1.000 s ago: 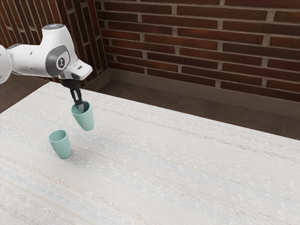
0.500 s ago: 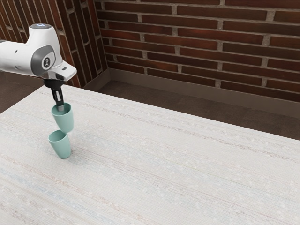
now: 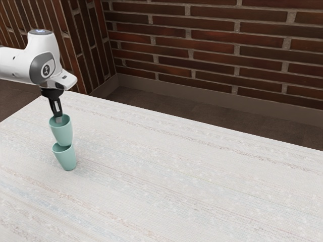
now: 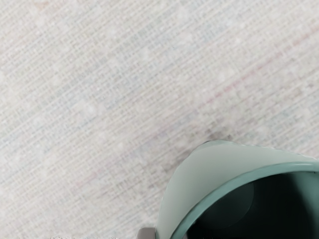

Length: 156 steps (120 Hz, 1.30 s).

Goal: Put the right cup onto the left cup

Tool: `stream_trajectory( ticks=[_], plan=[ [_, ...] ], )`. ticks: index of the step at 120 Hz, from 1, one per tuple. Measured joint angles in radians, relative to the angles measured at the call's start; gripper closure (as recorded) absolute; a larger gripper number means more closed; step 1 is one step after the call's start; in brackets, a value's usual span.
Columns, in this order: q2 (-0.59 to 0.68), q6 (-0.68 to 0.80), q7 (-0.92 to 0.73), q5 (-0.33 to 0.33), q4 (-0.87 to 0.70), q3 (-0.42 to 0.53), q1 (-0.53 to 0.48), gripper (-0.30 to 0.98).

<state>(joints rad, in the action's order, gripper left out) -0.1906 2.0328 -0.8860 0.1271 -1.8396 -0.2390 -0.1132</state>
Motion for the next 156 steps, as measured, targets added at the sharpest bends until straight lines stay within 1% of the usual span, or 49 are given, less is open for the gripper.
stream_trajectory(
  ticks=[44,88,122,143,156],
  plan=[
    [0.004,-0.006,0.010,0.000,-0.027,0.000,-0.008,0.79],
    [0.036,-0.015,0.016,0.000,-0.078,-0.001,-0.021,0.79],
    [0.007,-0.008,0.019,0.000,-0.078,-0.001,-0.026,0.78],
    [0.013,-0.011,0.022,0.012,-0.043,0.007,-0.005,0.40],
    [0.024,-0.061,0.021,-0.010,0.047,0.008,0.061,0.24]
  ],
)
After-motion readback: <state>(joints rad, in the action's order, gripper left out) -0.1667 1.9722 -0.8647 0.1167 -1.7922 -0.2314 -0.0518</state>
